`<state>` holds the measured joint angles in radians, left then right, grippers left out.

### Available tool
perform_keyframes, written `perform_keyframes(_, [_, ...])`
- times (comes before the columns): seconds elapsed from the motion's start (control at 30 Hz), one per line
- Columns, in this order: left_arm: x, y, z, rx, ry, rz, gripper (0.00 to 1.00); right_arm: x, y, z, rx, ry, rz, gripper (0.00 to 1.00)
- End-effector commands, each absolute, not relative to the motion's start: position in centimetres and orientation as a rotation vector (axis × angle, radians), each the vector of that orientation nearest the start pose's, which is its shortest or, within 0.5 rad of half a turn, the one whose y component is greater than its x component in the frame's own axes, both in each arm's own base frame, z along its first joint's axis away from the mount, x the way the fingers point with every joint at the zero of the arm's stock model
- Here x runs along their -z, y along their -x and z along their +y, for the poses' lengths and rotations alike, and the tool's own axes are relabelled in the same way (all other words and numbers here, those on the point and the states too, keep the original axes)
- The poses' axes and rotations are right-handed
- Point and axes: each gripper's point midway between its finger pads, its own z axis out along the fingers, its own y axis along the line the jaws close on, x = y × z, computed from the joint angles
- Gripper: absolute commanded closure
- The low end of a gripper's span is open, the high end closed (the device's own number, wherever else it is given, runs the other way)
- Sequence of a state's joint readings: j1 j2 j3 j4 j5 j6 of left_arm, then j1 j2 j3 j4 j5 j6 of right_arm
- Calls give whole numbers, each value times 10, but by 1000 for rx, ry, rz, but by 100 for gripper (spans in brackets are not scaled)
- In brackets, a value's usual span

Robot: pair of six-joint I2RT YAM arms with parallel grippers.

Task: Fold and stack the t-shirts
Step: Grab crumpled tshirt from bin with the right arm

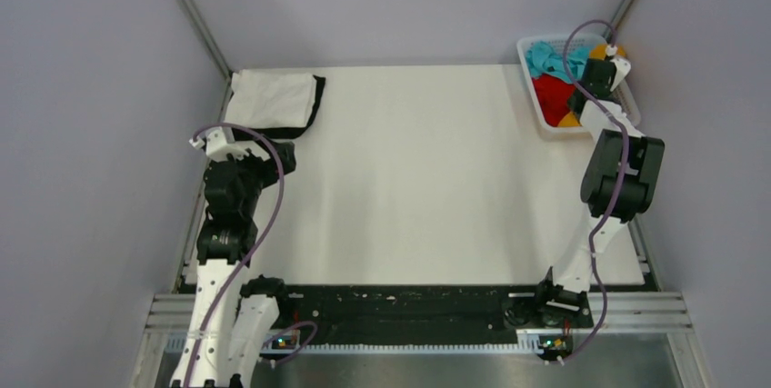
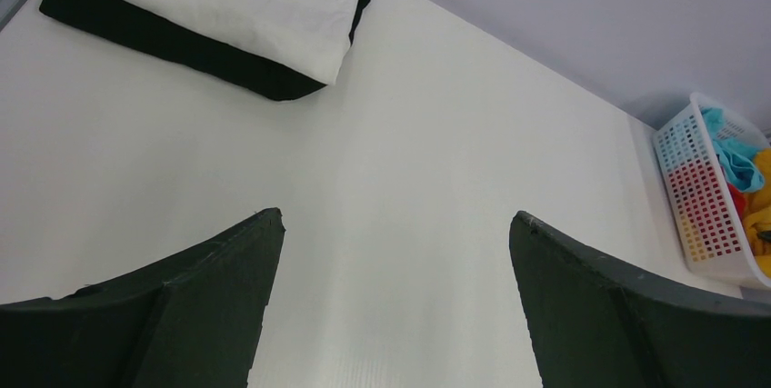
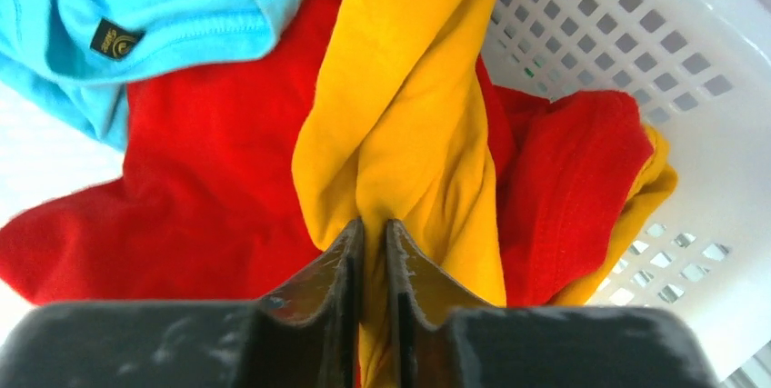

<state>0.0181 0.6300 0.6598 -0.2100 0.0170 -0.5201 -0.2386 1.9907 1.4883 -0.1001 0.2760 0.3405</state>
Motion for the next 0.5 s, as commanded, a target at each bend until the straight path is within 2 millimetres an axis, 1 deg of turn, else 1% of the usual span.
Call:
perform_keyframes(0.0, [-271,-293,-16,366,430,1656,1,-143,-542,-164,193,-733,1958,97])
perform_keyframes(0.03, [-271,-293,-16,367,431,1654,1,-150,-543,-164,187,-725,1943,100])
perform_keyframes(0.1, [-271,-293,-16,366,432,1659,1,-170,-544,-162,173,-700,1908,100])
perform_keyframes(0.2, [-272,-292,-17,369,428,1657,1,-219,-541,-155,129,-650,1818,100])
perform_keyframes(0.27, [-274,-291,-17,371,428,1653,1,-259,-537,-146,80,-605,1743,100])
perform_keyframes(0.37, [-274,-290,-17,373,436,1650,1,-331,-524,-125,-30,-513,1594,100])
perform_keyframes(0.4, [-274,-291,-17,374,438,1649,1,-357,-517,-116,-70,-475,1543,100])
perform_keyframes(0.47, [-274,-291,-17,379,442,1655,1,-408,-500,-88,-158,-360,1449,100])
